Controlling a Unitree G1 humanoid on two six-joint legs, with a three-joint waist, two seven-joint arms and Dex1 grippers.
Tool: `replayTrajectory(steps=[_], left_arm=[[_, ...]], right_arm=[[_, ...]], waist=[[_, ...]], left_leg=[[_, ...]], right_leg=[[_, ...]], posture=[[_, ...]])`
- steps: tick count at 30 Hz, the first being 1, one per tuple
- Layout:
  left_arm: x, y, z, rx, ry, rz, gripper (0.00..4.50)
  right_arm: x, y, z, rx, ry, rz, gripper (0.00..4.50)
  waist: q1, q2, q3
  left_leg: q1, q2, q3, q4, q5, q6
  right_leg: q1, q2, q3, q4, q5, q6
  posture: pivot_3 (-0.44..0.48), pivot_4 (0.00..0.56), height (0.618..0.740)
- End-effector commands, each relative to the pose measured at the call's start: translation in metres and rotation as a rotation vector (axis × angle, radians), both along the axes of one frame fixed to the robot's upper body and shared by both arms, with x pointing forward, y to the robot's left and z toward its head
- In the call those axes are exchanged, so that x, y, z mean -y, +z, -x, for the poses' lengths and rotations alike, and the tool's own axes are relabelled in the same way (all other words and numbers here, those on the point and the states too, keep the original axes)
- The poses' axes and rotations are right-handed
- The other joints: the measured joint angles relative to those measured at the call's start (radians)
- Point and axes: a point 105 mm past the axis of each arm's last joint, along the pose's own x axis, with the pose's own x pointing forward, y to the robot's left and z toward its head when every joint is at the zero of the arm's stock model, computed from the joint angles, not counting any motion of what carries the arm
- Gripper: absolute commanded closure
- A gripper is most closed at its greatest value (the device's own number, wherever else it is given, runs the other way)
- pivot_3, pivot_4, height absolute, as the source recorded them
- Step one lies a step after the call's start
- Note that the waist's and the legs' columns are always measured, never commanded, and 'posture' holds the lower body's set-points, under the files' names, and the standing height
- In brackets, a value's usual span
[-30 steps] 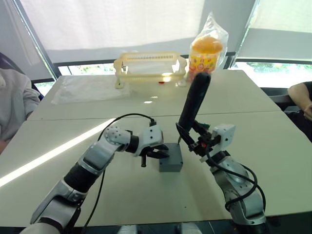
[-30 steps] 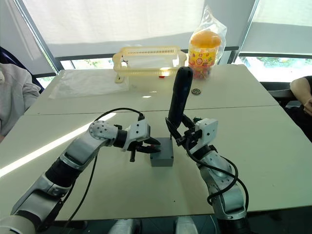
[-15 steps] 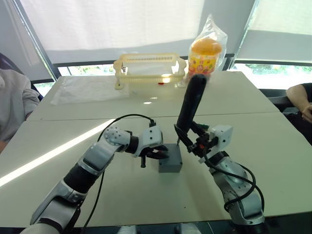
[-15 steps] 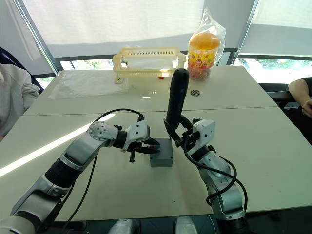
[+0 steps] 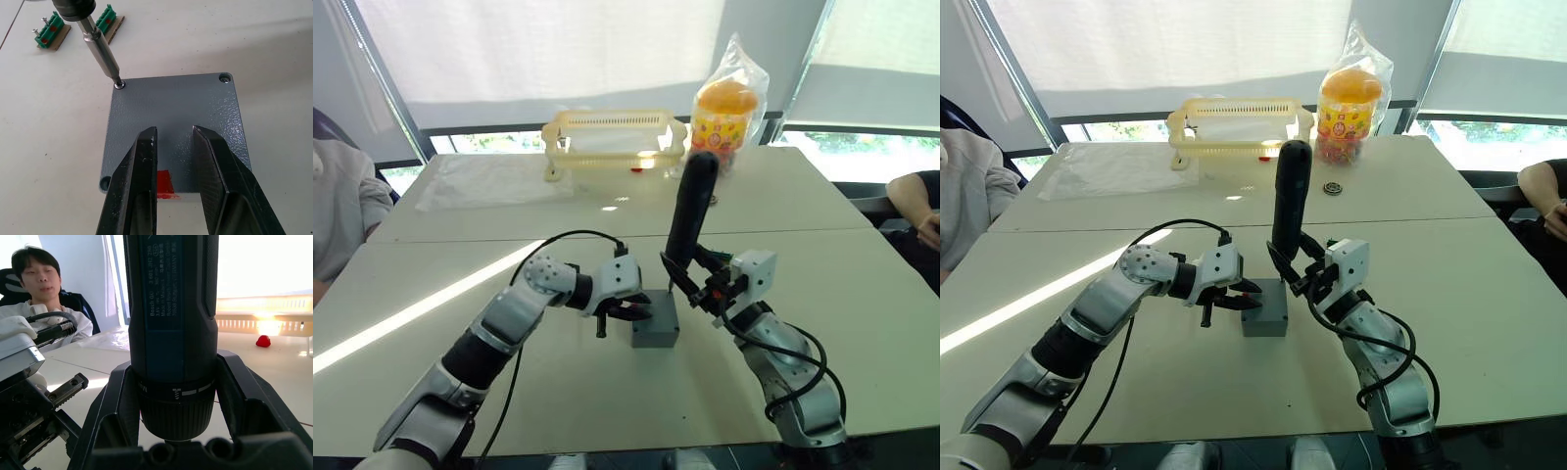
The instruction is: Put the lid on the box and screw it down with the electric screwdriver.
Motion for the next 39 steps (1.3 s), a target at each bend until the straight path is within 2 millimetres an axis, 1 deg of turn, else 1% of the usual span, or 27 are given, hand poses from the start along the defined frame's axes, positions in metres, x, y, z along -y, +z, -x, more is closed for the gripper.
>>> replayTrajectory(steps=[1,18,28,39], left_arm=[[-0.004,-0.013,-0.001,-0.027,0.022,-0.055,3.37],[-0.005,-0.014,-0.002,-0.027,0.027,-0.057,3.37],[-0.009,-0.02,0.0,-0.038,0.026,-0.07,3.37],[-0.009,-0.022,0.001,-0.034,0.021,-0.076,3.37]], right_arm=[[-0.003,-0.042,-0.002,-0.167,0.015,0.051,2.72],[0.005,-0.053,-0.004,-0.211,-0.028,0.017,2.72],[0.004,-0.056,-0.004,-0.234,-0.032,-0.026,2.72],[0.003,-0.057,-0.002,-0.219,-0.024,0.009,2.72]], waist=[[0.0,0.0,0.0],[0.001,0.001,-0.006],[0.0,0.001,-0.007],[0.0,0.0,-0.009]], left_leg=[[0.0,0.0,0.0,0.0,0.0,0.0],[0.0,0.001,0.0,-0.002,0.0,0.0],[0.0,0.001,0.0,-0.002,0.0,0.0],[0.0,0.002,0.0,-0.003,0.0,0.0]], right_leg=[[0.0,0.0,0.0,0.0,0.0,0.0],[0.002,0.001,-0.001,-0.006,-0.001,-0.003],[0.002,0.001,-0.001,-0.007,-0.002,-0.003],[0.002,0.0,0.0,-0.008,-0.002,-0.004]], posture=[[0.0,0.15,0.74],[0.0,0.15,0.74],[0.0,0.15,0.74],[0.0,0.15,0.74]])
